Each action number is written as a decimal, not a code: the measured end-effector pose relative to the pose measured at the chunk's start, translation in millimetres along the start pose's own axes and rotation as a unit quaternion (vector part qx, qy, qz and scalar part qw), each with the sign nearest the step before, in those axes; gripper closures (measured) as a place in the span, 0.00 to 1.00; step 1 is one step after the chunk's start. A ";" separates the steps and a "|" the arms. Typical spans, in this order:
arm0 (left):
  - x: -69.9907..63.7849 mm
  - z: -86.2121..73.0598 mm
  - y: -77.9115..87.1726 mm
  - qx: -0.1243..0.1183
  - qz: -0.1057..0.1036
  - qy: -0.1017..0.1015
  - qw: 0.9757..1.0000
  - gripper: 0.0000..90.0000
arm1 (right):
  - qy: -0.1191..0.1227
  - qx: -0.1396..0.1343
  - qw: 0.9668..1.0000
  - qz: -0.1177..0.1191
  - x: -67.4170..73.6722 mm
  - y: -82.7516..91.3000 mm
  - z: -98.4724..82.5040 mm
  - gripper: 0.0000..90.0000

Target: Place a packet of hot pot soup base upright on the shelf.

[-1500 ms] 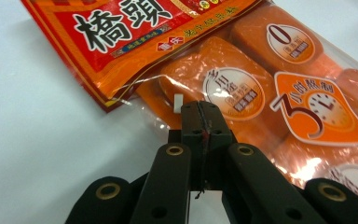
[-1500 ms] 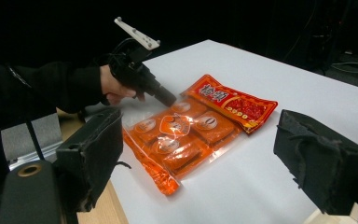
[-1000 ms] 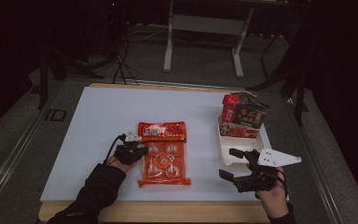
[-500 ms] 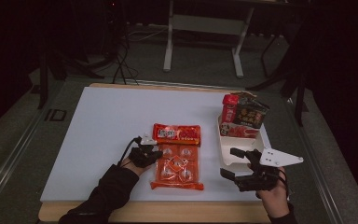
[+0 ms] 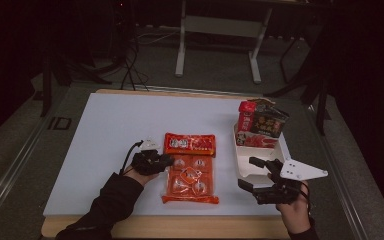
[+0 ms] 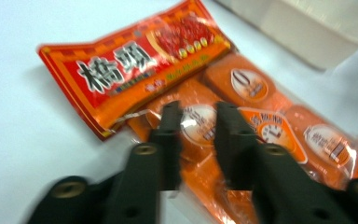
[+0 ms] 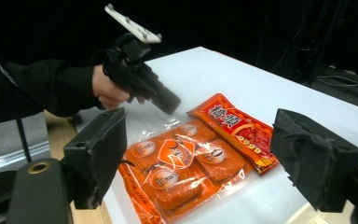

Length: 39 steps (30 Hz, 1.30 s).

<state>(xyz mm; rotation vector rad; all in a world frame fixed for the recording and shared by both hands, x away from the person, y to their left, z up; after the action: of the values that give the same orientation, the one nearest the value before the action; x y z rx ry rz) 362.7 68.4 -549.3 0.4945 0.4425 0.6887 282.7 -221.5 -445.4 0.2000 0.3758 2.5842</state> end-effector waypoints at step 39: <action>75.5 7.6 -49.9 0.031 0.022 0.070 0.997 0.51 | 0.024 0.015 0.999 -0.023 11.6 -4.7 1.0 0.14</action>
<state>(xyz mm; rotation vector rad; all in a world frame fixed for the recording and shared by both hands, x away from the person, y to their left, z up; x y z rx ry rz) 443.1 85.1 -588.0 0.5174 0.5882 0.7561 275.2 -211.4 -445.1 0.1378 0.4308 2.5421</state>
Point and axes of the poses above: each handheld gripper's, and its own axes: y roughly backward along the jaws, z roughly out of its top, x roughly to its left, the point moved 7 cm from there along -y, roughly forward along the jaws, and after that the axes turned 1 degree about -y, right-handed, at the moved point
